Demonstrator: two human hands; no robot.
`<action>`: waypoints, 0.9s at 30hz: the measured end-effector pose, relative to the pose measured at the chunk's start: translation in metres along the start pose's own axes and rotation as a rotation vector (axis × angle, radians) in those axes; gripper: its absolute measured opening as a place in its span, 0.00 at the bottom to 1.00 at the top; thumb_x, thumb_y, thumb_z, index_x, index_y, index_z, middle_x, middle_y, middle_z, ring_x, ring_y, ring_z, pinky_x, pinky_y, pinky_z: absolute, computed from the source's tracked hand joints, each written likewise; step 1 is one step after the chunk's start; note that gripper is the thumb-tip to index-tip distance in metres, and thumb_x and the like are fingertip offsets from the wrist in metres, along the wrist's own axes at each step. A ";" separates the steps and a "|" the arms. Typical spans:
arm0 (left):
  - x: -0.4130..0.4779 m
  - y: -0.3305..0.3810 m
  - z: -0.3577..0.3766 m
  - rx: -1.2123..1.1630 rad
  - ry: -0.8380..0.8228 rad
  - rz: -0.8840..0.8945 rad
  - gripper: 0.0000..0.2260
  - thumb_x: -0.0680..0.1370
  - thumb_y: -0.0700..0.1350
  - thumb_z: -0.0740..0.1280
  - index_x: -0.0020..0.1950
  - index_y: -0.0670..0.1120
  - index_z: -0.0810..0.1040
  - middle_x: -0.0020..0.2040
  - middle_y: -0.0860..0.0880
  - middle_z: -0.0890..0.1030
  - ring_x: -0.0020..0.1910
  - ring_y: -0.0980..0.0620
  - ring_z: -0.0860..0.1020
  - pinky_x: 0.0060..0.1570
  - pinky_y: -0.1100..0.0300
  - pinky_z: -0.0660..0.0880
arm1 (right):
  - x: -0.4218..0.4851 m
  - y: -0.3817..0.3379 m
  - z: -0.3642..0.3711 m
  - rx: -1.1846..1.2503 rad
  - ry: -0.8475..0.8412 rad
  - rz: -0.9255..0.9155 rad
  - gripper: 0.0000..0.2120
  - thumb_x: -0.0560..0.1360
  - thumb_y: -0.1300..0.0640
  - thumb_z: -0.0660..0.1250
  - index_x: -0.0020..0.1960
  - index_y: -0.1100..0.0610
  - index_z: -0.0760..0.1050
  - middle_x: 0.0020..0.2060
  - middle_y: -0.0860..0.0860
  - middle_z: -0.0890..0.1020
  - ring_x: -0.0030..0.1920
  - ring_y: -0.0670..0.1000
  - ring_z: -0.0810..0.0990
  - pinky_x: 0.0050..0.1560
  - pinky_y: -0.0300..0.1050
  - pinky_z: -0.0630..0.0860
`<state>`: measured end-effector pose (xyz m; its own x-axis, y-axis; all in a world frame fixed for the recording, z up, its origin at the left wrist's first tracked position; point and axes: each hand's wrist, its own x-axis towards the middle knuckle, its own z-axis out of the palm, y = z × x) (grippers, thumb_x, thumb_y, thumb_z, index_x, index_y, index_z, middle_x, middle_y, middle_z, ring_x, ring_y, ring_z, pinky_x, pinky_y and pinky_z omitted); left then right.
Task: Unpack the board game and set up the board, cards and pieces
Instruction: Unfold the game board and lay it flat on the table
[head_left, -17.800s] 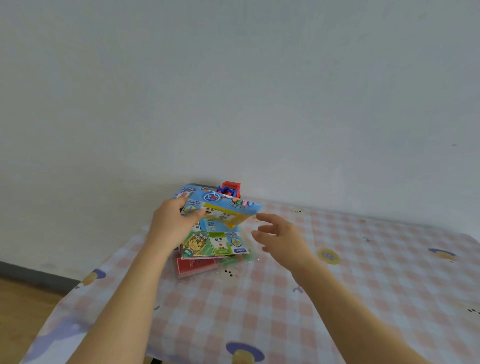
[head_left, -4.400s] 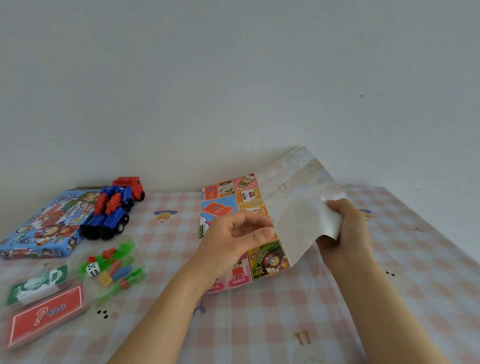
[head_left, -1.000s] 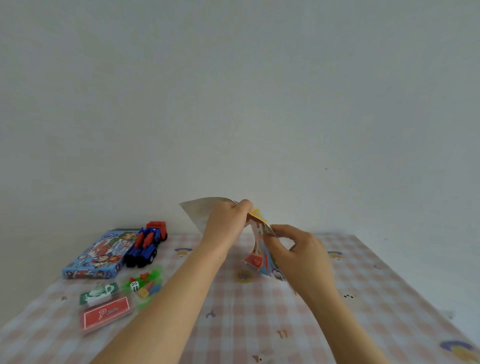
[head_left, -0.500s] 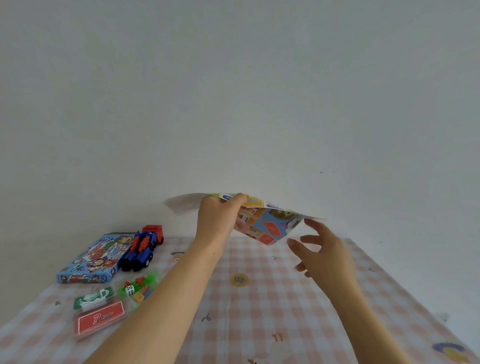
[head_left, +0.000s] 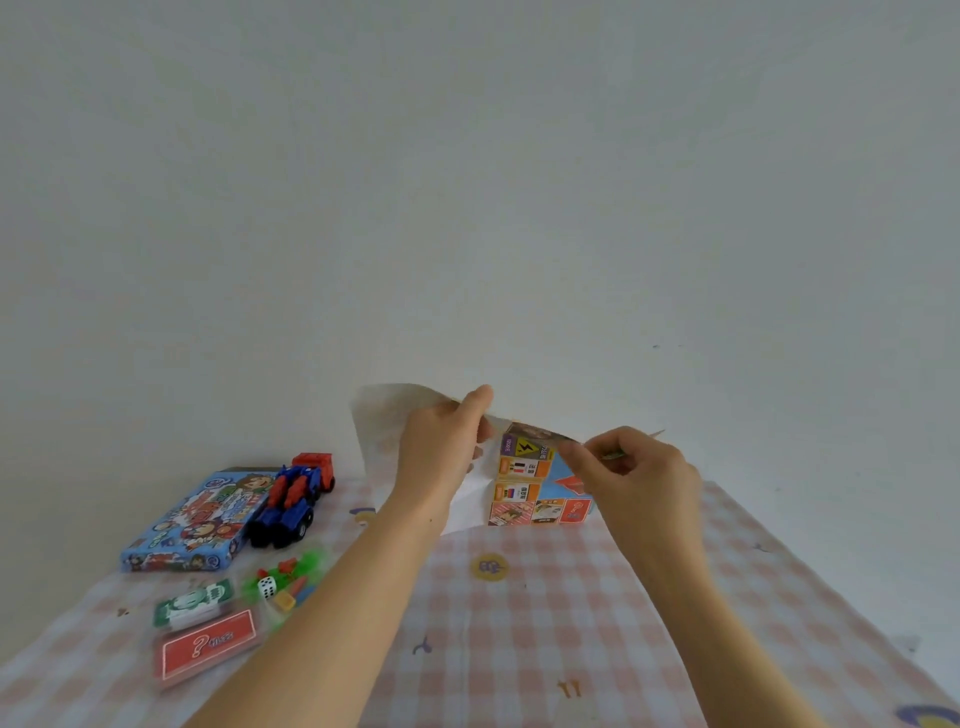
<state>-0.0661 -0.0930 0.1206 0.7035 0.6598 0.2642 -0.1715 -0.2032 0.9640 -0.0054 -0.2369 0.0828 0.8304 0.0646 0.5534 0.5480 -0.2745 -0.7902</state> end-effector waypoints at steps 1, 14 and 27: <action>0.002 0.001 -0.001 -0.035 0.023 -0.016 0.16 0.76 0.50 0.65 0.31 0.44 0.74 0.30 0.51 0.76 0.33 0.53 0.74 0.41 0.56 0.73 | 0.000 0.000 0.001 -0.026 0.012 -0.006 0.15 0.67 0.40 0.72 0.34 0.50 0.77 0.28 0.44 0.81 0.33 0.44 0.80 0.34 0.46 0.76; -0.004 0.013 0.007 -0.120 -0.006 -0.038 0.07 0.74 0.40 0.66 0.39 0.38 0.78 0.29 0.52 0.75 0.18 0.63 0.70 0.18 0.72 0.65 | 0.000 -0.019 0.011 -0.174 0.004 -0.011 0.39 0.62 0.31 0.69 0.68 0.42 0.62 0.50 0.43 0.75 0.48 0.45 0.75 0.37 0.41 0.68; -0.008 0.001 0.007 -0.091 -0.032 -0.039 0.17 0.73 0.39 0.65 0.24 0.45 0.73 0.21 0.56 0.74 0.23 0.64 0.72 0.27 0.72 0.69 | -0.001 -0.013 0.025 -0.078 0.082 0.074 0.11 0.68 0.42 0.70 0.42 0.48 0.73 0.44 0.43 0.75 0.38 0.42 0.75 0.36 0.43 0.69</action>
<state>-0.0669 -0.1039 0.1192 0.7321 0.6423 0.2269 -0.2044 -0.1105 0.9726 -0.0108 -0.2098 0.0856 0.8553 -0.0361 0.5169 0.4737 -0.3498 -0.8082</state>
